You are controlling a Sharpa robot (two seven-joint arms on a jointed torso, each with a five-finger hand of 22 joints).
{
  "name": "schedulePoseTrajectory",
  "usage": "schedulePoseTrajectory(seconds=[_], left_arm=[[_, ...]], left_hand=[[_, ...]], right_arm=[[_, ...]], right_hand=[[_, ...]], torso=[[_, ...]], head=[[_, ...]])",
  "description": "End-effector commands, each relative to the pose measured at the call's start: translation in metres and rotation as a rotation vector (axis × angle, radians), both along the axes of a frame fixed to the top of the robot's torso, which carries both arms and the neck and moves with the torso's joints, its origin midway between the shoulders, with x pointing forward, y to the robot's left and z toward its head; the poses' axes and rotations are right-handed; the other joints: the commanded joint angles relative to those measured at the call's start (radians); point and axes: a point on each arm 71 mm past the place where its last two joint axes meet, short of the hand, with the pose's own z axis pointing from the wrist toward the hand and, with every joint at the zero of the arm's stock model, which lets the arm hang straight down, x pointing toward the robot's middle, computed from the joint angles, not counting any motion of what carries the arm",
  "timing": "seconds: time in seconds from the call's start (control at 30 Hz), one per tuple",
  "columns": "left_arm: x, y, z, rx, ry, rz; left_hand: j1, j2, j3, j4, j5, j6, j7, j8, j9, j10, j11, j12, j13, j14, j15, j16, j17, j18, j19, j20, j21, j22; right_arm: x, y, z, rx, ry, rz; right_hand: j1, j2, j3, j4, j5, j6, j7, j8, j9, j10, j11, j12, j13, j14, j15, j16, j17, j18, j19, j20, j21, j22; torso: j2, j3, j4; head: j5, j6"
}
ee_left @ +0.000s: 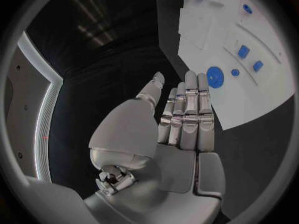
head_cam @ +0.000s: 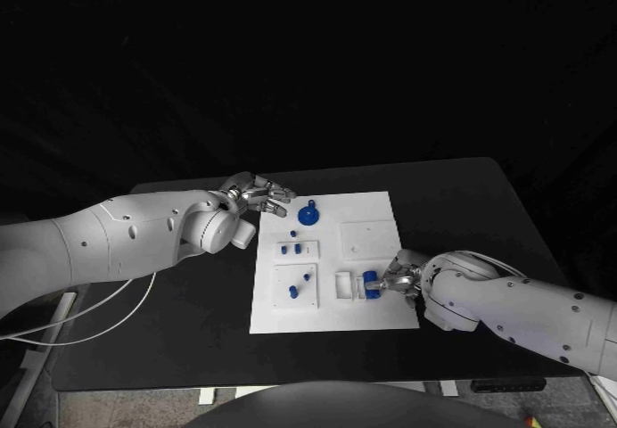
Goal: Assemble the parts on the task board
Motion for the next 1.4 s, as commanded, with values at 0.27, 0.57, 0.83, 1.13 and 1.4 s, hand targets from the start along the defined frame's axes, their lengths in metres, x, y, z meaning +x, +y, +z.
schedulePoseTrajectory(seconds=[0.27, 0.57, 0.83, 1.13, 1.4], left_arm=[[0.000, -0.002, 0.000, -0.009, 0.004, -0.016], [-0.001, -0.002, 0.000, -0.009, 0.005, -0.016], [-0.001, -0.002, 0.000, -0.009, 0.006, -0.016], [-0.001, -0.001, 0.000, -0.008, 0.007, -0.016], [-0.001, -0.001, 0.000, -0.008, 0.010, -0.018]], left_hand=[[-0.002, 0.009, -0.003, 0.003, 0.005, -0.001, -0.004, 0.000, 0.000, -0.008, 0.001, -0.003, 0.000, -0.007, 0.000, -0.005, 0.000, -0.019, 0.004, 0.000, 0.007, -0.004], [-0.002, 0.009, -0.003, 0.003, 0.005, -0.001, -0.004, 0.000, 0.000, -0.008, 0.001, -0.003, 0.000, -0.007, 0.000, -0.005, 0.000, -0.019, 0.004, 0.000, 0.007, -0.004], [-0.002, 0.010, -0.004, 0.005, 0.004, -0.001, -0.004, 0.000, 0.000, -0.008, 0.001, -0.003, 0.000, -0.007, 0.000, -0.005, 0.000, -0.019, 0.003, 0.000, 0.008, -0.007], [-0.003, 0.011, -0.004, 0.007, 0.005, -0.001, -0.004, 0.000, 0.000, -0.008, 0.001, -0.003, 0.000, -0.007, 0.000, -0.005, 0.000, -0.019, 0.003, 0.000, 0.009, -0.009], [-0.003, 0.012, -0.003, 0.009, 0.006, 0.000, -0.004, 0.000, 0.000, -0.008, 0.001, -0.003, 0.000, -0.008, 0.000, -0.005, 0.000, -0.019, 0.003, 0.001, 0.010, -0.012]], right_arm=[[-0.007, 0.008, -0.012, 0.010, 0.053, -0.009], [-0.005, 0.007, -0.015, 0.014, 0.048, -0.036], [-0.001, 0.003, -0.018, 0.040, 0.057, -0.087], [-0.006, 0.001, -0.015, 0.085, 0.062, -0.118], [-0.013, 0.008, -0.005, 0.118, 0.060, -0.094]], right_hand=[[0.062, 0.076, -0.023, -0.038, -0.007, 0.003, -0.001, -0.001, -0.001, 0.009, 0.004, 0.005, 0.014, 0.004, 0.003, -0.001, 0.005, 0.015, 0.001, 0.009, -0.005, 0.000], [0.134, 0.205, -0.109, -0.160, -0.006, 0.026, -0.010, 0.004, -0.005, 0.014, -0.002, 0.009, 0.026, 0.005, -0.001, 0.000, 0.010, 0.013, 0.001, 0.007, -0.006, 0.004], [0.106, 0.231, -0.075, -0.225, -0.006, 0.063, -0.021, 0.001, -0.021, 0.026, -0.011, 0.012, 0.039, 0.006, -0.007, 0.001, 0.018, 0.005, 0.002, -0.001, -0.005, 0.007], [0.066, 0.221, -0.072, -0.221, -0.004, 0.101, -0.036, 0.012, -0.021, 0.038, -0.019, 0.014, 0.042, 0.008, -0.012, -0.001, 0.018, 0.003, 0.004, -0.004, -0.004, 0.008], [0.028, 0.182, -0.062, -0.192, 0.006, 0.116, -0.038, 0.006, -0.031, 0.044, -0.019, 0.013, 0.041, 0.009, -0.012, 0.003, 0.018, 0.003, 0.004, -0.003, -0.002, 0.008]], torso=[[0.001, 0.0000, -0.0008], [0.001, 0.0003, -0.0010], [0.001, 0.0007, -0.0019], [0.001, 0.0003, -0.0024], [0.001, -0.0001, -0.0020]], head=[[0.005, -0.004], [0.007, -0.003], [0.008, -0.004], [0.010, -0.003], [0.010, -0.001]])
